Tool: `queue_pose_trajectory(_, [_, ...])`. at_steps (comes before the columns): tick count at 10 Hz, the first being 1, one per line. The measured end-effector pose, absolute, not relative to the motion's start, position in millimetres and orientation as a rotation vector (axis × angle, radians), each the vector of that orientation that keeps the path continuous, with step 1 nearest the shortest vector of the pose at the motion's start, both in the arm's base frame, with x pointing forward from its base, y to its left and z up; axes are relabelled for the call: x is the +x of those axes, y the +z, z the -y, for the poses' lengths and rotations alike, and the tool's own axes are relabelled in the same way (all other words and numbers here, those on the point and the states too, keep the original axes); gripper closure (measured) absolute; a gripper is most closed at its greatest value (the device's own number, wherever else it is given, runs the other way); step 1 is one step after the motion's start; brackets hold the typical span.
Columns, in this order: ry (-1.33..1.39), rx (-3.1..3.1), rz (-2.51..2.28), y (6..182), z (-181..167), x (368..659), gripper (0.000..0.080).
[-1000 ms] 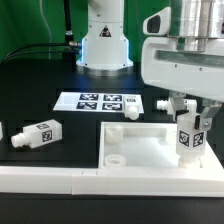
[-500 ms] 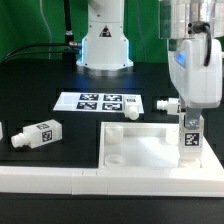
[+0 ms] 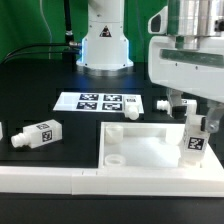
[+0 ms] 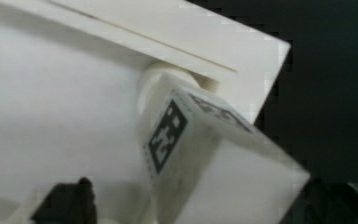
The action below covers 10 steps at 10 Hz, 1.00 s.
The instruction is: Assemble one leg
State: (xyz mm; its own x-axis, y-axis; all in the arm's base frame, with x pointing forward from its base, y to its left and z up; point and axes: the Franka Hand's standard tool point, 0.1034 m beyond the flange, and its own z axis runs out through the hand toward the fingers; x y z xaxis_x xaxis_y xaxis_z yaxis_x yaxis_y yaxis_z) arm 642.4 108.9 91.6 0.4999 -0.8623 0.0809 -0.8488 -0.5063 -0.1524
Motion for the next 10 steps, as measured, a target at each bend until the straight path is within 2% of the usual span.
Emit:
queue_pose_trajectory(1, [-0.24,-2.715,-1.381,88.6,-108.9,640.3,0.0158])
queue_pose_trajectory(4, [-0.259,-2.851,-1.138,88.6,-105.2,640.8,0.0152])
queue_pose_trajectory(7, [-0.236,-3.046,-0.574,79.8,-106.0,644.0,0.0151])
queue_pose_trajectory(8, [-0.239,-3.022,-0.665,80.3,-105.1,644.8,0.0151])
queue_pose_trajectory(9, [-0.238,-3.014,-0.695,80.1,-104.9,644.7,0.0298])
queue_pose_trajectory(10, [-0.237,-3.01,-0.71,80.1,-104.6,644.7,0.0298])
